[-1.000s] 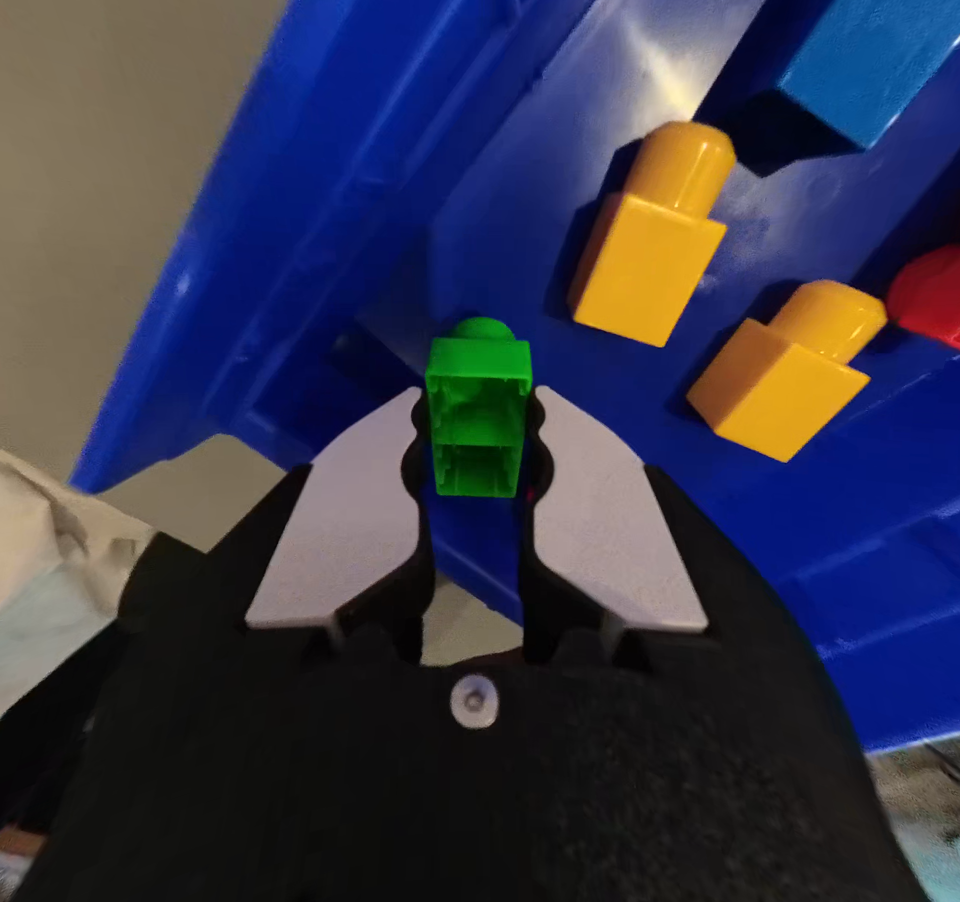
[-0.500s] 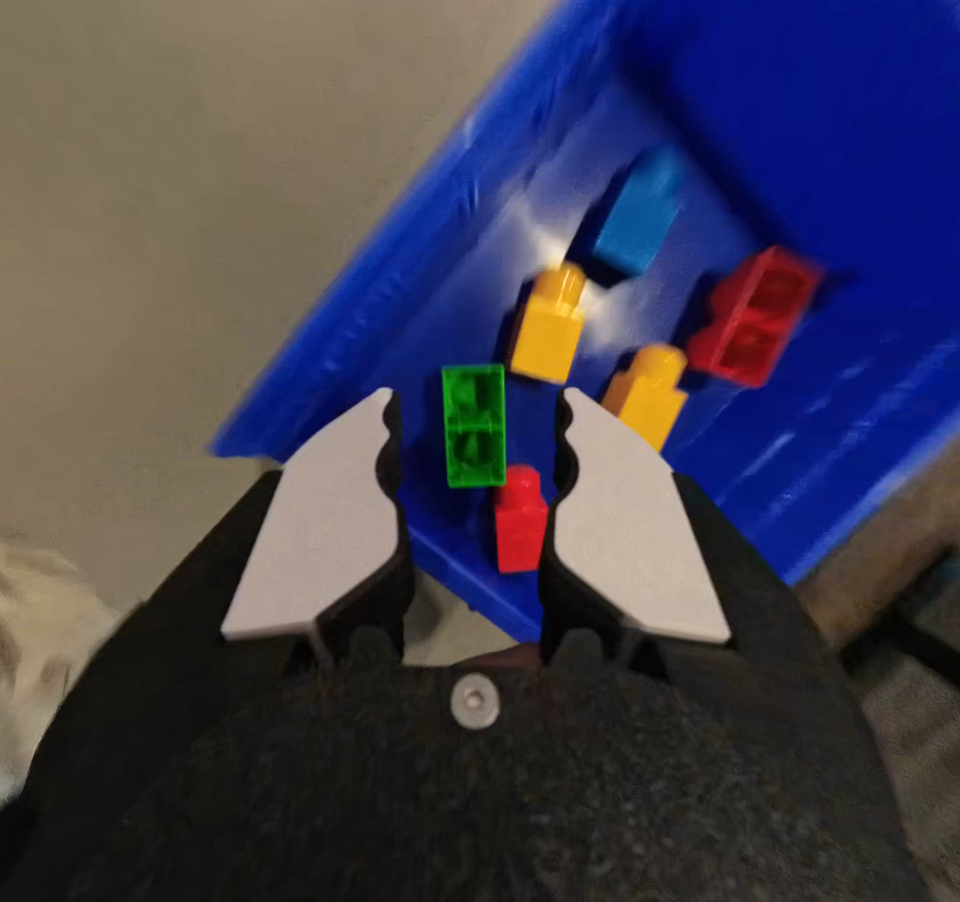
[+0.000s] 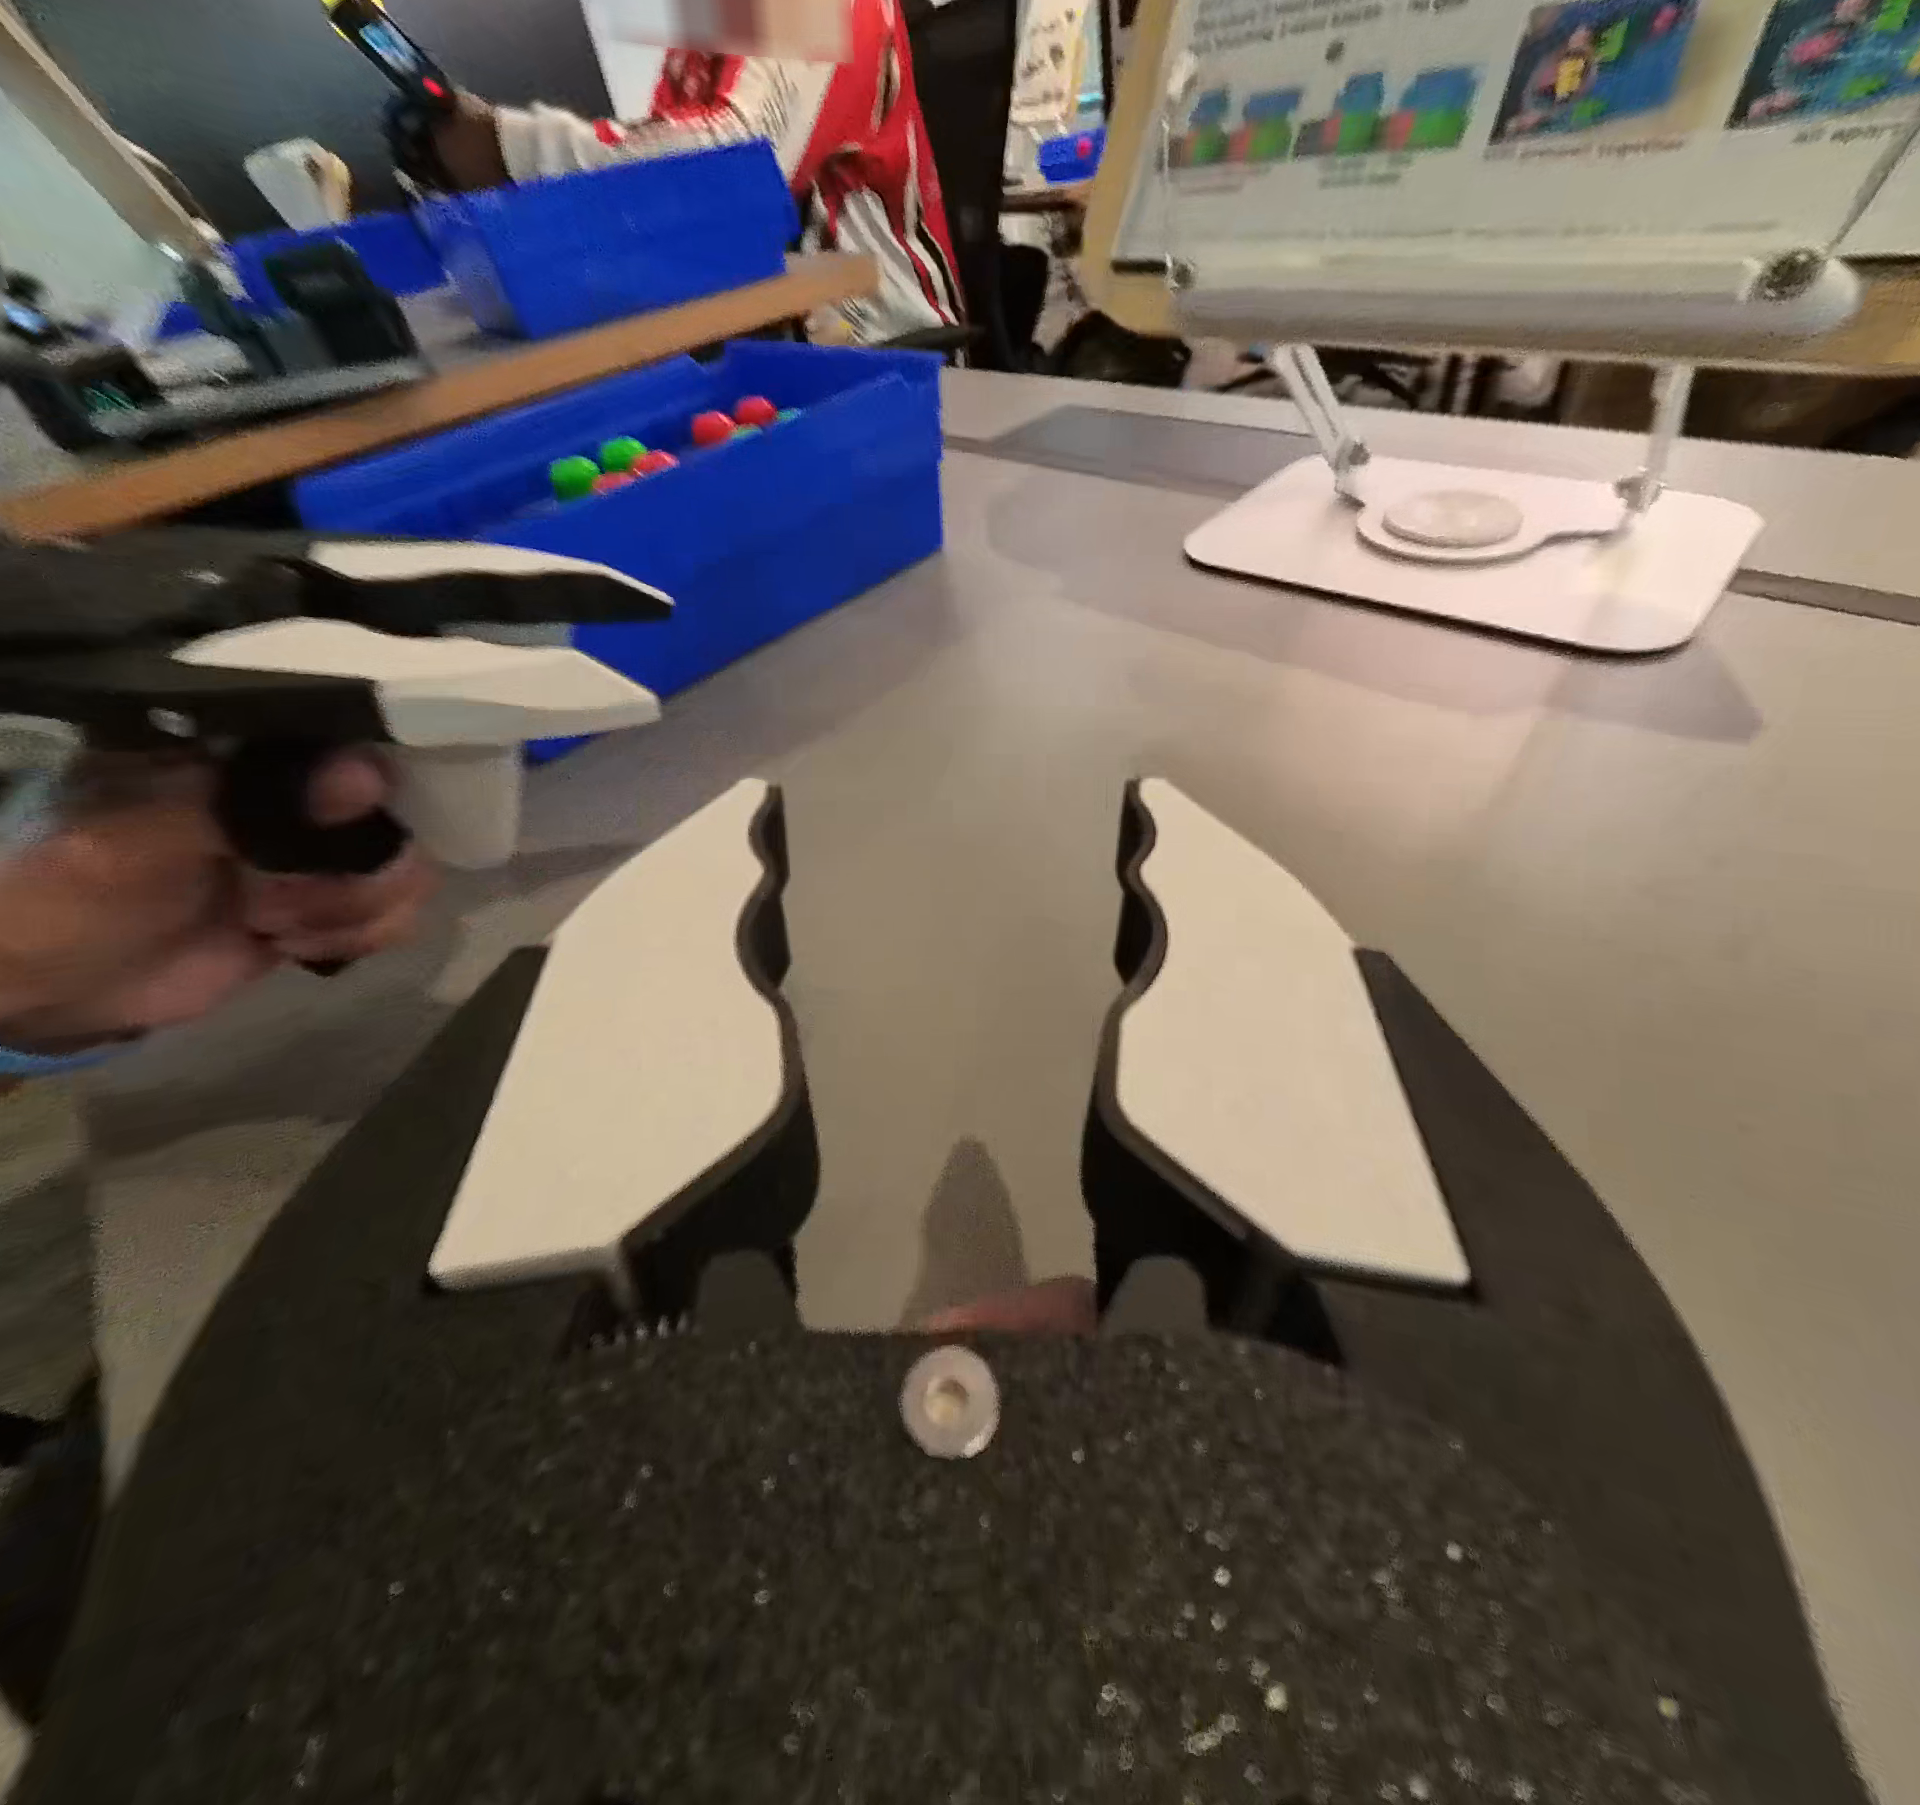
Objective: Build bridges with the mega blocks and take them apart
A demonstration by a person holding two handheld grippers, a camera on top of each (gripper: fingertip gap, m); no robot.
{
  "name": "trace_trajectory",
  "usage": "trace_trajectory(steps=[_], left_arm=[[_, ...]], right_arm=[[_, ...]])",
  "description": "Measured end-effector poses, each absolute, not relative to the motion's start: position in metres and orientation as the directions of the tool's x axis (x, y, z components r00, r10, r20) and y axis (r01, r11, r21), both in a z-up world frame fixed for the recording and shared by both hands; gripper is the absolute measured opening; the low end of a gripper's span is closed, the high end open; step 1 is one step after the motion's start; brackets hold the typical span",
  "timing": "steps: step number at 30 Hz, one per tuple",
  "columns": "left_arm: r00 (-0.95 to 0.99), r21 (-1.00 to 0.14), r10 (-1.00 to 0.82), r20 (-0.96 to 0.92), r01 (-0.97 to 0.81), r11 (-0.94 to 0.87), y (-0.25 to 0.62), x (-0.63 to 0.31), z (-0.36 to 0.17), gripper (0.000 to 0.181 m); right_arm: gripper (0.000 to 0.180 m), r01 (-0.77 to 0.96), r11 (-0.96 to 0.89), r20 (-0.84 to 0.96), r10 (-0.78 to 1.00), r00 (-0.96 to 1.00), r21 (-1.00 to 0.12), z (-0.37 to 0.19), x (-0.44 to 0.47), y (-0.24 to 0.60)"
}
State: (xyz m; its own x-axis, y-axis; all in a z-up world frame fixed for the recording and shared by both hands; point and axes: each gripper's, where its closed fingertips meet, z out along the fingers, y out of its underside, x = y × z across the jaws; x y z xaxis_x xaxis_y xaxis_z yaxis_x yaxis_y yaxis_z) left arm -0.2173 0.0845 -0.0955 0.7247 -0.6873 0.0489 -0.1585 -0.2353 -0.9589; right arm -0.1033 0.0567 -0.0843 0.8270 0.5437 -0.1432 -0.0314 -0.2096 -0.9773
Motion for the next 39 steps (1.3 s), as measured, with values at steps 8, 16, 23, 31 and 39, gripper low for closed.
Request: trace_trajectory(steps=[8,16,23,31,39], left_arm=[[0.738,-0.949,-0.673,0.044,-0.180,-0.259,0.079,-0.225,-0.101,0.061],[0.810,-0.901,-0.585,-0.037,-0.280,-0.331,0.085,-0.304,-0.032,0.061],[0.904,-0.597,-0.425,-0.057,-0.372,-0.711,0.172,-0.435,-0.047,0.059],[0.961,-0.396,-0.264,-0.082,-0.275,-0.876,0.243,-0.480,-0.106,0.057],[0.974,-0.250,-0.227,-0.013,-0.223,-0.942,0.259,-0.490,-0.153,0.054]], right_arm=[[0.056,0.024,-0.229,-0.109,0.551,0.827,-0.973,-0.099,-0.109,0.055],[0.056,0.053,-0.232,-0.097,0.590,0.802,-0.971,-0.093,-0.119,0.053],[0.055,0.034,-0.264,-0.147,0.631,0.762,-0.964,-0.096,-0.127,0.049],[0.054,0.026,-0.246,-0.146,0.655,0.742,-0.969,-0.081,-0.129,0.046],[0.053,0.010,-0.270,-0.172,0.643,0.746,-0.963,-0.085,-0.119,0.046]])
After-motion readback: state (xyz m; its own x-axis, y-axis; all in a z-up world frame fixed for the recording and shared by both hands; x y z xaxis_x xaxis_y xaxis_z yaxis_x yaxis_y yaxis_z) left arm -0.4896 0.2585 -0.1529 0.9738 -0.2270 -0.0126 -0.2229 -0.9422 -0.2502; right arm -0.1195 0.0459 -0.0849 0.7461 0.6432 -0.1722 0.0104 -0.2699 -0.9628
